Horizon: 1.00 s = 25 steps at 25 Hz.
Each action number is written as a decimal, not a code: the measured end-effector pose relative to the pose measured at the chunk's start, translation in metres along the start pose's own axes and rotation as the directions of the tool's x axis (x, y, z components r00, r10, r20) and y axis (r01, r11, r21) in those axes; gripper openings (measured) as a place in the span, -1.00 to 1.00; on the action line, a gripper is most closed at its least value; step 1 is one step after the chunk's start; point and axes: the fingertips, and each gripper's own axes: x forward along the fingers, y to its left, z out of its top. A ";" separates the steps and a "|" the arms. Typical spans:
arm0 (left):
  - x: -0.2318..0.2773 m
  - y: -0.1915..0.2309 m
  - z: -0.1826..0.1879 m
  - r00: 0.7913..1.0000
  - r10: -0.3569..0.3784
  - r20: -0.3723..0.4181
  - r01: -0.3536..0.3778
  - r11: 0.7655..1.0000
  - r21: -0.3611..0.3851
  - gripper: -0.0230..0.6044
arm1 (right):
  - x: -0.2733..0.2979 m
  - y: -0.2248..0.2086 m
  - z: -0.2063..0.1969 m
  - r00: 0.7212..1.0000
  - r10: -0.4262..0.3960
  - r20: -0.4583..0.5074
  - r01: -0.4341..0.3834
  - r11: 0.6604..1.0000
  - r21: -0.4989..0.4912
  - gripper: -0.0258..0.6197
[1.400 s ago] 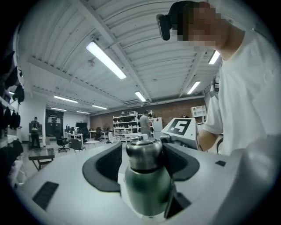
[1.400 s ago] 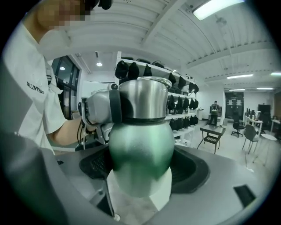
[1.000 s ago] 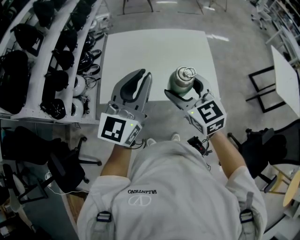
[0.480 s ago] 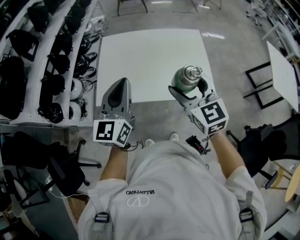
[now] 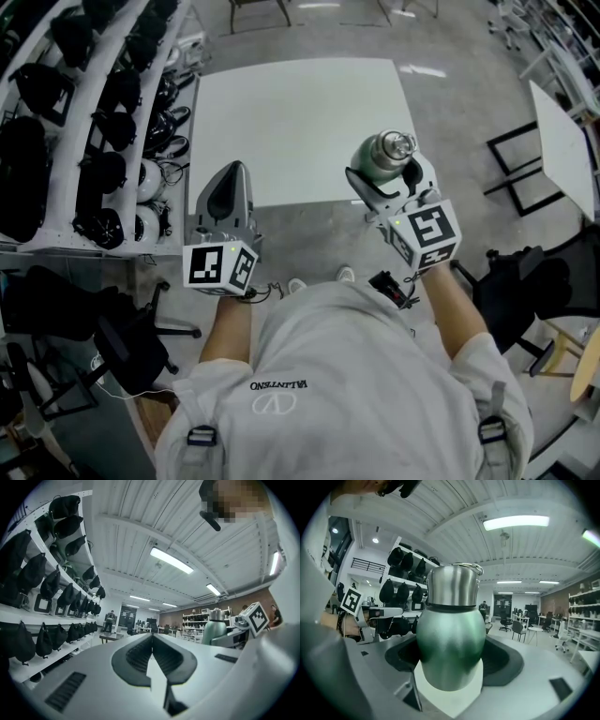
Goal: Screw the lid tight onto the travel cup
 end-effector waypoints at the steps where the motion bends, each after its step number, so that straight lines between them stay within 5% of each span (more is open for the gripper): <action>1: 0.000 0.000 0.000 1.000 -0.001 -0.001 0.001 1.000 -0.001 -0.91 | 0.000 -0.001 0.000 1.000 -0.002 0.002 0.002 1.000 0.002 0.27; 25: 0.007 -0.008 -0.001 1.000 -0.005 -0.005 0.005 1.000 -0.010 -0.91 | -0.003 -0.009 -0.005 1.000 -0.011 -0.020 0.011 1.000 0.012 0.27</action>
